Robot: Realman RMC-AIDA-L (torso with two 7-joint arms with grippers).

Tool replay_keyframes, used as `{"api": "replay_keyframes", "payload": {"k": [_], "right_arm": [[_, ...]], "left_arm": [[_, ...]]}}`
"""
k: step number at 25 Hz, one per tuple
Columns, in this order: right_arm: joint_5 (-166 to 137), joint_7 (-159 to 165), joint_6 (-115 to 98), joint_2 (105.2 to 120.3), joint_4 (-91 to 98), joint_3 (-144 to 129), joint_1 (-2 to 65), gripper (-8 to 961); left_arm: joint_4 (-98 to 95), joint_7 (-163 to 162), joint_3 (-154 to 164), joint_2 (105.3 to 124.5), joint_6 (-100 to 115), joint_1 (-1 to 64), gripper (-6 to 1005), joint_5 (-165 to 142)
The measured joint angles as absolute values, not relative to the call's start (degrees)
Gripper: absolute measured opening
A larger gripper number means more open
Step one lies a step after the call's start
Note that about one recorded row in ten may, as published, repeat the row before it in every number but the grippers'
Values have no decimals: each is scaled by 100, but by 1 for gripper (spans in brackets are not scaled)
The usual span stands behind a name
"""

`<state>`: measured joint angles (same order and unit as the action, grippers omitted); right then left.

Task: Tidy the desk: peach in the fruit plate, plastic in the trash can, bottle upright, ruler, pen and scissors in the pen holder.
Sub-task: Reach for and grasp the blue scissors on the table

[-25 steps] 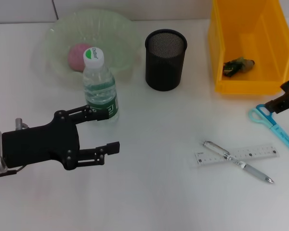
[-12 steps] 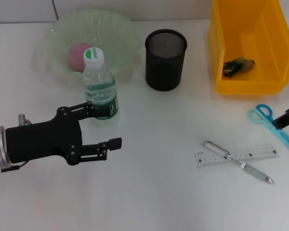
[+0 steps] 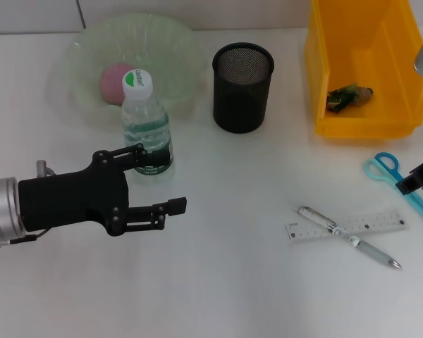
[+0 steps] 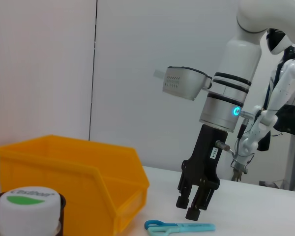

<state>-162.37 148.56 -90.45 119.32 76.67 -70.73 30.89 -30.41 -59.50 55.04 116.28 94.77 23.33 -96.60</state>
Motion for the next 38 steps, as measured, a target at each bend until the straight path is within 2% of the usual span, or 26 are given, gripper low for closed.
{"api": "replay_keyframes", "payload": {"k": [4, 9, 24, 35, 38], "right_arm": [[-16233, 14801, -8935, 11929, 7500, -7066, 3094, 540], [-16231, 14763, -8822, 11927, 7390, -7044, 3091, 398], [-16085, 14554, -8421, 11926, 6975, -7059, 3104, 397], [-16083, 14528, -8343, 11926, 6879, -7012, 3084, 264], [-16083, 14528, -8341, 11927, 6872, -7013, 3076, 266]], "left_arm": [[-3039, -5950, 5504, 11640, 9437, 2344, 813, -9660], [-3038, -5950, 5503, 11647, 9423, 2359, 812, -9660], [-3031, -5986, 5520, 11715, 9354, 2400, 813, -9809], [-3029, -5994, 5520, 11716, 9349, 2386, 813, -9816], [-3026, -5994, 5520, 11720, 9350, 2384, 812, -9817]]}}
